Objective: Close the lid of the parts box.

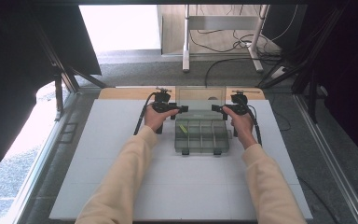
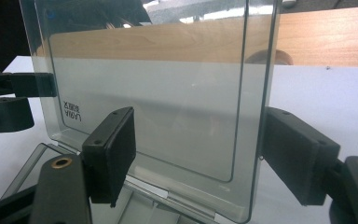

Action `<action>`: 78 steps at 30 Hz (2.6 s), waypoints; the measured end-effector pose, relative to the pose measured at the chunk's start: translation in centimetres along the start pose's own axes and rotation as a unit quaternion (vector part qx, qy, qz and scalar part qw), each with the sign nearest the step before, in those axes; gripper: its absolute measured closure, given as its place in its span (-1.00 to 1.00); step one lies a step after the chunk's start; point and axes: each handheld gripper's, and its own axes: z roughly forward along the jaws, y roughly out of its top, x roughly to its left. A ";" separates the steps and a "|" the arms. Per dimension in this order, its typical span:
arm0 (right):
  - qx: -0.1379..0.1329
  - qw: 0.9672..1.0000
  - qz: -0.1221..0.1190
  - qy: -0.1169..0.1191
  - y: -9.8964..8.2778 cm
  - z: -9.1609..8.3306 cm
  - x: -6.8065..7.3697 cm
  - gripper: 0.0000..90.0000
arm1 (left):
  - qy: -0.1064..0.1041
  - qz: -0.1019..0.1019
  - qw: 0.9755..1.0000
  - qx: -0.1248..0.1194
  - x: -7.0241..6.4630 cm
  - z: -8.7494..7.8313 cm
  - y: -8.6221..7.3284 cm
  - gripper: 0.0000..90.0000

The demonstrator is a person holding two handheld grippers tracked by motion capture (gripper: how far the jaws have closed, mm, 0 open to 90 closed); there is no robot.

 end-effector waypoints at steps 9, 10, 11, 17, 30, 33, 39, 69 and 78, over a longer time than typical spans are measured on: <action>-0.009 1.000 -0.006 -0.001 0.0 -0.3 0.2 -0.39 | -0.003 0.006 1.000 -0.002 -0.4 -0.4 0.1 -0.38; -0.010 1.000 -0.006 0.000 -0.1 -0.4 0.2 -0.39 | -0.003 0.008 1.000 -0.002 -0.4 -0.4 0.1 -0.38; -0.011 1.000 -0.008 0.001 -0.1 -0.4 0.2 -0.39 | -0.003 0.008 1.000 -0.002 -0.4 -0.5 0.1 -0.38; -0.021 1.000 -0.008 0.004 -0.3 -0.6 0.2 -0.38 | -0.005 0.012 1.000 -0.003 -0.5 -0.6 0.1 -0.39; -0.039 0.999 -0.016 0.009 -0.3 -1.1 0.6 -0.38 | -0.009 0.024 1.000 -0.007 -1.0 -1.4 0.3 -0.38; -0.044 0.999 -0.018 0.010 -0.4 -1.3 0.7 -0.37 | -0.012 0.026 1.000 -0.010 -1.0 -1.6 0.3 -0.38; -0.051 0.998 -0.027 0.011 -0.4 -1.6 1.0 -0.34 | -0.018 0.030 0.999 -0.018 -1.3 -1.9 0.5 -0.37; -0.072 0.995 -0.074 0.005 -1.1 -3.4 2.5 -0.38 | -0.044 0.051 0.997 -0.032 -2.4 -3.0 -0.5 -0.37; -0.078 0.993 -0.093 0.005 -1.2 -3.7 3.2 -0.41 | -0.051 0.052 0.997 -0.035 -2.5 -3.2 -1.0 -0.37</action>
